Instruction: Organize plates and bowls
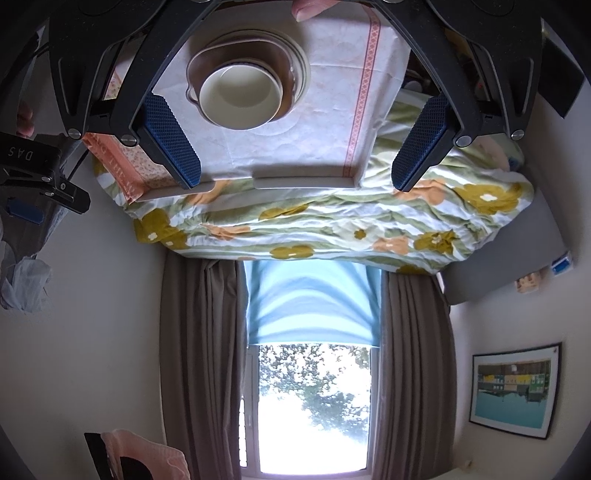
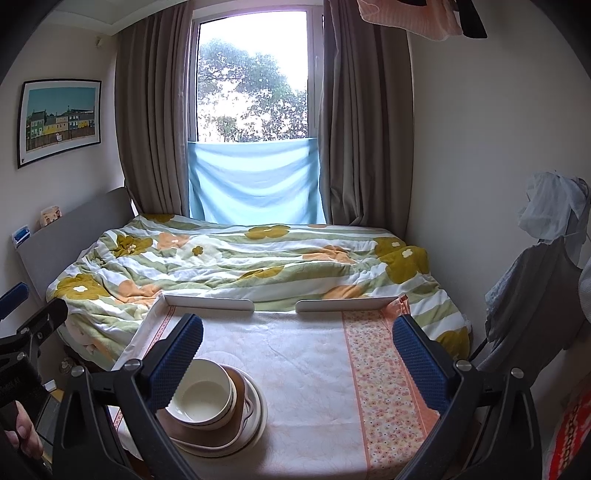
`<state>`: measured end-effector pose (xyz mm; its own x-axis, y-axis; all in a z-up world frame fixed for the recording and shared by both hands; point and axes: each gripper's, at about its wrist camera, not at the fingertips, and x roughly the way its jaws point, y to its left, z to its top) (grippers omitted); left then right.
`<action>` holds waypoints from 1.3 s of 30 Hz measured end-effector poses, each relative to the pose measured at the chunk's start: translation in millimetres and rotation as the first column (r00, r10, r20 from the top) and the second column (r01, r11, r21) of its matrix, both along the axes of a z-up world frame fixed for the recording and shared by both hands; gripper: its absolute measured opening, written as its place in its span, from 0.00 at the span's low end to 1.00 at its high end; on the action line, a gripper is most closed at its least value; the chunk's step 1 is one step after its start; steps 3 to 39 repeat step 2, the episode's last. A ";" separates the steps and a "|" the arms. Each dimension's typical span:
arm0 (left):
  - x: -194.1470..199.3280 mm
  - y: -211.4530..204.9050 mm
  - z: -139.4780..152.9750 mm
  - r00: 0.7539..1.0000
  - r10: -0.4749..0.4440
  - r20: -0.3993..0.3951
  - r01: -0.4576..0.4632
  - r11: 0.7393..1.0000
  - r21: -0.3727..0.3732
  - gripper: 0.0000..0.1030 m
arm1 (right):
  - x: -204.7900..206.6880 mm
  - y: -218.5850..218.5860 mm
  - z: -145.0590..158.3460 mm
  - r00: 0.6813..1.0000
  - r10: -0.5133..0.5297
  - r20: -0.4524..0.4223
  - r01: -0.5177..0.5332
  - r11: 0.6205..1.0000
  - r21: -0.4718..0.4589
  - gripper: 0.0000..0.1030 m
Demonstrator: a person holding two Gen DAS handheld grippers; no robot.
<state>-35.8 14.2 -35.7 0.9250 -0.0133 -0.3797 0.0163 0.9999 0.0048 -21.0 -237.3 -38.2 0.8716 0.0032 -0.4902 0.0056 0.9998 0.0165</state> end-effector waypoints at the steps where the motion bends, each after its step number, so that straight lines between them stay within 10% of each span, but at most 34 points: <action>1: 0.9 1.0 -0.6 1.000 0.000 0.003 0.000 1.000 0.001 1.00 | 3.1 0.5 -0.2 1.000 0.000 -0.002 0.000 1.000 -0.001 0.99; 39: 3.0 2.3 -1.2 1.000 -0.003 0.001 0.003 1.000 0.001 1.00 | 5.4 0.1 -0.4 1.000 -0.001 -0.003 0.001 1.000 -0.002 0.99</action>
